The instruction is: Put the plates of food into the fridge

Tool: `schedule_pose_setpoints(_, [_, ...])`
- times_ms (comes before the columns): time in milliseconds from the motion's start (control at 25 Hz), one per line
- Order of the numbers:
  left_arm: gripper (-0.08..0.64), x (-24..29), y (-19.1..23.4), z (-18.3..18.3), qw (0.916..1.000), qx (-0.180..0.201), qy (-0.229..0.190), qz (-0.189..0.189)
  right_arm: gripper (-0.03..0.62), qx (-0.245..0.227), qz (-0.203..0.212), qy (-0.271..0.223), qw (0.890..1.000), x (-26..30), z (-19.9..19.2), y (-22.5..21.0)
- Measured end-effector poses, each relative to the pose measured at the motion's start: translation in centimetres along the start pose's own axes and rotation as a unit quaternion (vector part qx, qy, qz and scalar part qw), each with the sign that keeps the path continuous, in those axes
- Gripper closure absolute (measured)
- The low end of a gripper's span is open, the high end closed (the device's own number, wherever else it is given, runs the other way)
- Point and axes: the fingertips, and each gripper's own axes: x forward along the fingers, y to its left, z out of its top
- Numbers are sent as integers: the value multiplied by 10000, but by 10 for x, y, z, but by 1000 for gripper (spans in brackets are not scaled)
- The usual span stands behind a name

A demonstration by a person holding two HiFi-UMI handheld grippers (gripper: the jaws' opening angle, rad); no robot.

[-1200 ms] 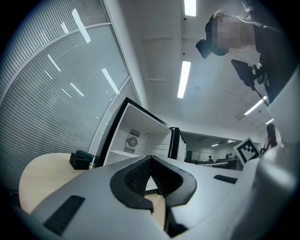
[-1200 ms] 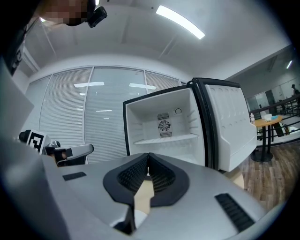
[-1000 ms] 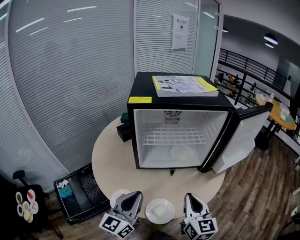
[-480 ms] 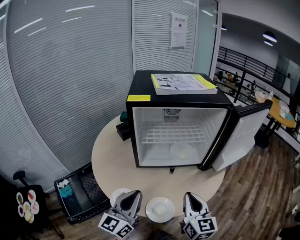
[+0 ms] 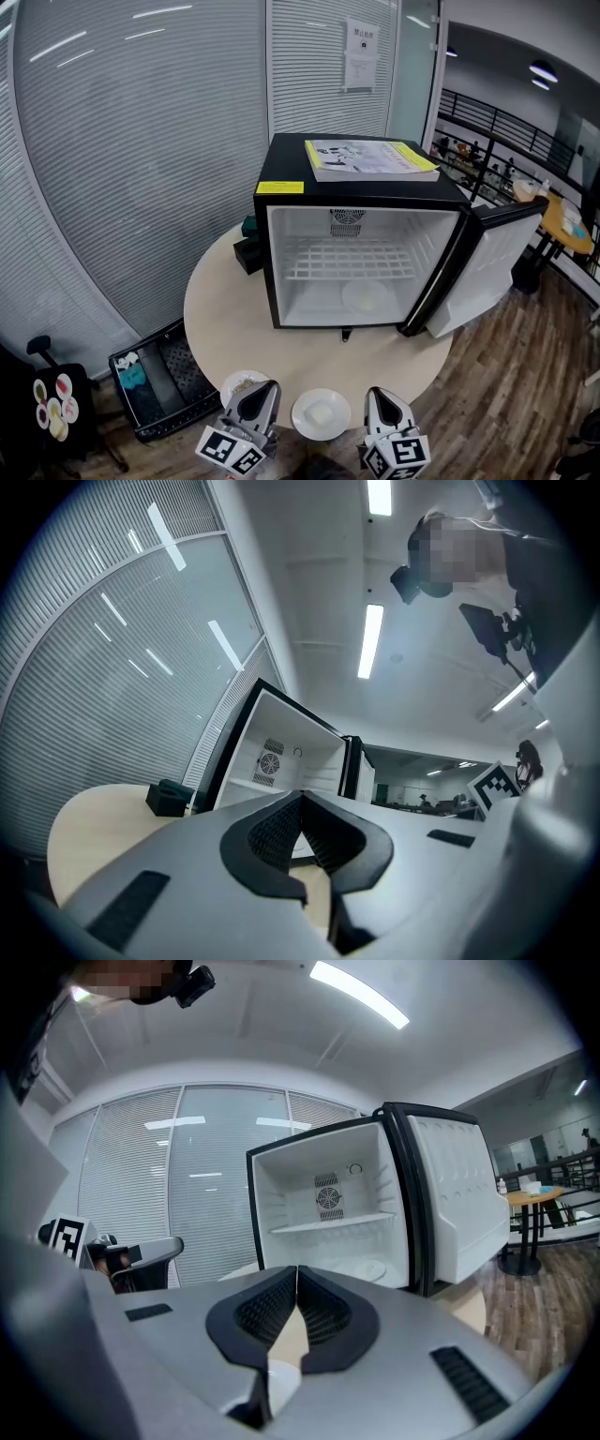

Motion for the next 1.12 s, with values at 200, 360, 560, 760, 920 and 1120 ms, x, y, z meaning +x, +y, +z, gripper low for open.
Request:
schedule_pose_setpoints(200, [554,-9,7,-22,9996,-144,220,131,583,182,-329,689,9969,-6,-46,-16])
schedule_pose_setpoints(360, [554,-22,12,-44,9986,-242,405,258,583,464,-439,1195,9908,-16,-86,-22])
schedule_pose_setpoints(560, [554,-33,13,-69,9972,-320,572,350,583,793,-211,1702,9820,-27,-136,-17])
schedule_pose_setpoints(760, [554,-43,14,-98,9954,-398,754,432,581,1918,-197,2083,9589,-36,-178,-12])
schedule_pose_setpoints(920, [554,-50,13,-113,9945,-474,811,469,532,2823,-127,2248,9325,-41,-204,-5])
schedule_pose_setpoints(1120, [554,-57,12,-127,9932,-549,890,516,475,3771,3,2285,8975,-38,-224,7])
